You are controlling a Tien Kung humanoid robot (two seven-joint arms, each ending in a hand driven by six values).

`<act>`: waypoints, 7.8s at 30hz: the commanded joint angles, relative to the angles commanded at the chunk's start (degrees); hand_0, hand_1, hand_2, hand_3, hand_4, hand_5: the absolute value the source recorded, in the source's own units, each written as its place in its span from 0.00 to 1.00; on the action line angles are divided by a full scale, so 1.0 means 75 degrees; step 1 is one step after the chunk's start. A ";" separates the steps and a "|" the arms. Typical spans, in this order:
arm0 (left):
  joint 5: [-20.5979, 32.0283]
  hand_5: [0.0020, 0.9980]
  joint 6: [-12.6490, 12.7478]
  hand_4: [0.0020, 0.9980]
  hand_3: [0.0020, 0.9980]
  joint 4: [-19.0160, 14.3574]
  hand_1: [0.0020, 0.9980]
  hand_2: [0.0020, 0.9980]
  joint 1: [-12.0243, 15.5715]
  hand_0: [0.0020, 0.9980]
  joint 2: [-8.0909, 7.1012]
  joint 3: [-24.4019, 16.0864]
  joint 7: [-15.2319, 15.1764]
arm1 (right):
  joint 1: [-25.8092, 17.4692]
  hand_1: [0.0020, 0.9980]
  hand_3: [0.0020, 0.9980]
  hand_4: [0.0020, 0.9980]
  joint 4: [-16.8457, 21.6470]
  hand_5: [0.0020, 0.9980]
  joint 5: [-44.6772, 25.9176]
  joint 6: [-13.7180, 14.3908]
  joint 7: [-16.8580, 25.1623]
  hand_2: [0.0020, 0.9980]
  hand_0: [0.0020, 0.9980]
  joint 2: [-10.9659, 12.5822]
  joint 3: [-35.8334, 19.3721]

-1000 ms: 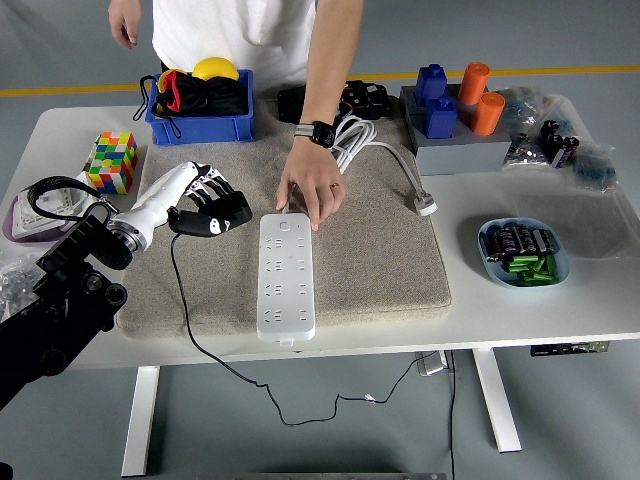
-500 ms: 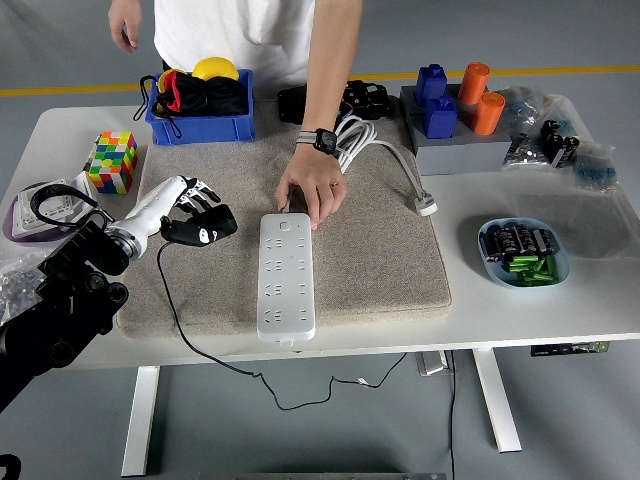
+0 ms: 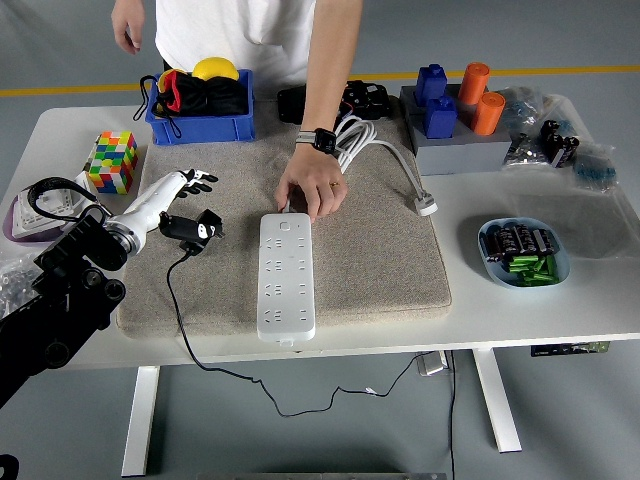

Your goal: Pull the plug out,throw it away,press the button

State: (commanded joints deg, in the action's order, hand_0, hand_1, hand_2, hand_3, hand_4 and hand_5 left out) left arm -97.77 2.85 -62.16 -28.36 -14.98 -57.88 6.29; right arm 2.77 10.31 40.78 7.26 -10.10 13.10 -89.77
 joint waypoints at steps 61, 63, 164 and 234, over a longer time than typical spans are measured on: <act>0.0918 0.00 -0.0764 0.26 0.63 0.1123 0.02 0.09 -0.1639 0.04 0.0900 0.2478 0.1565 | -0.0044 0.66 0.61 0.66 0.0000 0.47 -0.0041 -0.0016 0.0036 0.64 0.74 -0.0049 -0.0107; 0.0928 0.00 -0.0768 0.27 0.63 0.1166 0.02 0.09 -0.1649 0.04 0.0895 0.2509 0.1575 | -0.0042 0.66 0.61 0.66 0.0000 0.47 -0.0044 -0.0018 0.0037 0.64 0.74 -0.0050 -0.0106; -0.0739 0.42 0.0843 0.76 0.85 -0.0646 0.92 0.84 0.0963 0.93 0.0336 -0.3794 -0.0654 | -0.0039 0.66 0.61 0.66 0.0000 0.47 -0.0020 0.0032 0.0030 0.64 0.74 -0.0043 -0.0014; -0.0678 0.36 0.0787 0.73 0.81 -0.0695 0.90 0.82 0.0957 0.91 0.0377 -0.3845 -0.0585 | -0.0048 0.66 0.61 0.66 0.0000 0.47 0.0010 0.0053 0.0059 0.64 0.74 -0.0084 -0.0174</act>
State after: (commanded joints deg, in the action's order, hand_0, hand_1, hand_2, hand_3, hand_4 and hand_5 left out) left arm -102.86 8.75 -67.37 -21.19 -12.16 -86.72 1.90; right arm 2.40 10.31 40.85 7.66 -9.65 12.48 -91.08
